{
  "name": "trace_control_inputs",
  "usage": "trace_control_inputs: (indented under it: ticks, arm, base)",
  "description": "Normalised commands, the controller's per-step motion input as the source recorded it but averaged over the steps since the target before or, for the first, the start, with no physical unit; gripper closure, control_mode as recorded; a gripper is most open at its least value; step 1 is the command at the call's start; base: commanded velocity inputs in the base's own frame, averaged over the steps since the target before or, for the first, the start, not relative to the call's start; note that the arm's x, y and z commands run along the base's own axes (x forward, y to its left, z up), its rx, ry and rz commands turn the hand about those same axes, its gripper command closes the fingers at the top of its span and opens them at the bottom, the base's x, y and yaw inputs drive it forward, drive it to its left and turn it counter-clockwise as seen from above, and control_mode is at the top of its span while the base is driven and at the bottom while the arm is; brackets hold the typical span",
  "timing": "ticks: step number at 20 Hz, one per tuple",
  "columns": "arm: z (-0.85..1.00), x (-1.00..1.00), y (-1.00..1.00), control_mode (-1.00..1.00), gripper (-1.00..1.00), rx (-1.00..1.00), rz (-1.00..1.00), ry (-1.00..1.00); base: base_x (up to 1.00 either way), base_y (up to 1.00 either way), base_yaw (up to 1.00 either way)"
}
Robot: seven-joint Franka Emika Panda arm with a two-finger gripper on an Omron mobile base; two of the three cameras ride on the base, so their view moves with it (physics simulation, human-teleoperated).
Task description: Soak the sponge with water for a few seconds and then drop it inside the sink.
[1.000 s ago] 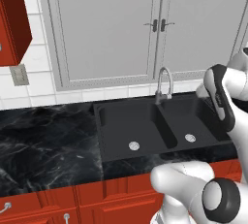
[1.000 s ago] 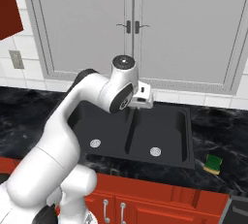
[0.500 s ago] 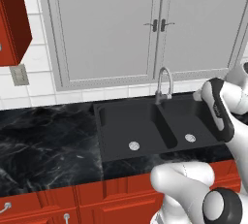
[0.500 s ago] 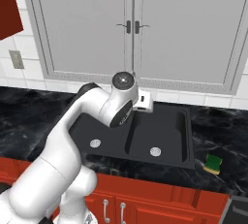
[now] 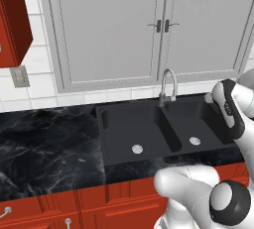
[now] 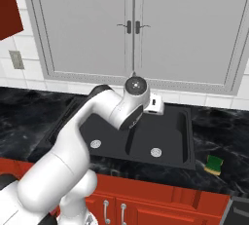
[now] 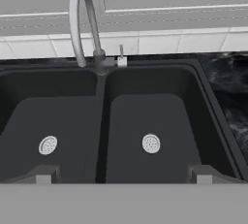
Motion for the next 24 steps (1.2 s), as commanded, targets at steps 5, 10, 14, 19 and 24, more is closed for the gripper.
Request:
trace_control_inputs:
  ticks: [5,10,14,19,24]
  arm:
    - [0.0,0.14,-0.31,-1.0,-1.0,0.03,0.0,-0.03]
    - [0.0,0.3,0.0,-1.0,-1.0,0.02,0.0,-0.08]
    - [0.0,0.39,0.0,-1.0,-1.0,0.01,0.0,-0.11]
    - [-0.01,0.46,0.0,-1.0,-1.0,0.0,0.0,-0.14]
    - [-0.1,0.34,-0.12,-1.0,-1.0,0.01,0.0,-0.19]
  base:
    - [0.0,0.0,0.0]
    - [0.0,0.0,0.0]
    - [0.0,0.0,0.0]
    - [0.0,0.0,0.0]
    - [0.0,0.0,0.0]
